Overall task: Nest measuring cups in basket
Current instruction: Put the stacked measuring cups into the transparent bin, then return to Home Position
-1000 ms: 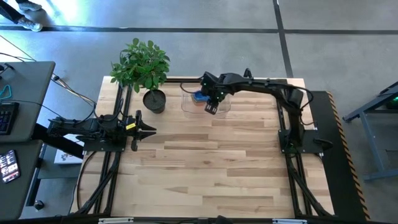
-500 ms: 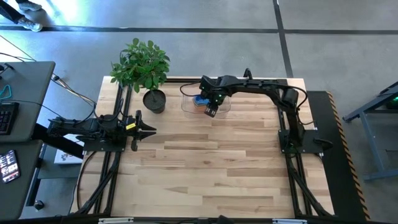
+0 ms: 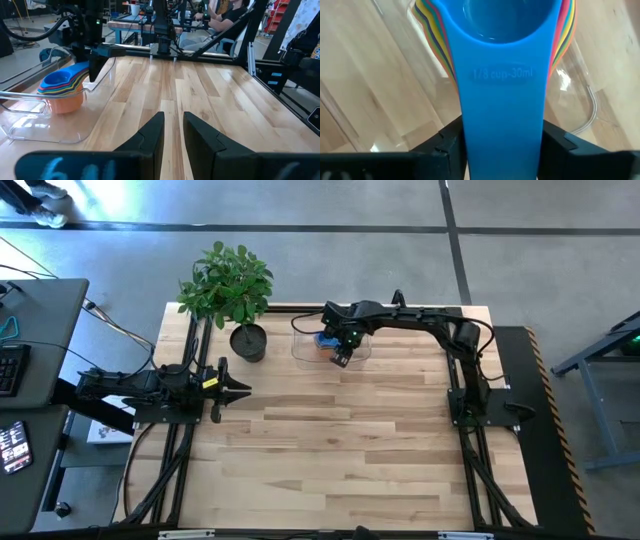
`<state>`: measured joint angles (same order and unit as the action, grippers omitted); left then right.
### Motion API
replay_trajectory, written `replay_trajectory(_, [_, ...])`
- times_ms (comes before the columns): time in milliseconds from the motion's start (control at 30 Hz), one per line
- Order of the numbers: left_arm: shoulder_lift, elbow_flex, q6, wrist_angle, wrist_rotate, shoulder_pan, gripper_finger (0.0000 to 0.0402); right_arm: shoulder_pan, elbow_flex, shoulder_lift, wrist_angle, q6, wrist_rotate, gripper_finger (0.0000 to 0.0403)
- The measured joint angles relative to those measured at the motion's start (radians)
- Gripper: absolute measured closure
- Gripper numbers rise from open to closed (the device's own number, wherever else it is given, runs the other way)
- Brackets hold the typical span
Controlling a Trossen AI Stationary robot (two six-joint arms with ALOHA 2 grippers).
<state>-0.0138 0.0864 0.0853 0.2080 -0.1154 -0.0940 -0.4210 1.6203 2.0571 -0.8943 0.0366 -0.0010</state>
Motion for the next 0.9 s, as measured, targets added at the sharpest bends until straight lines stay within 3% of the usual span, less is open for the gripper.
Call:
replay_trajectory(367, [0.000,0.000,0.000,0.000,0.000,0.000,0.0339,0.000,0.000,-0.001,-0.001,0.037,0.011,0.0172])
replay_trajectory(700, [0.000,0.000,0.000,0.000,0.000,0.000,0.0339,0.003,0.002,-0.111,0.000,0.167,0.015,0.0169])
replay_trajectory(900, [0.000,0.000,0.000,0.000,0.000,0.000,0.0339,0.029,0.002,-0.229,0.001,0.145,0.056,0.0169])
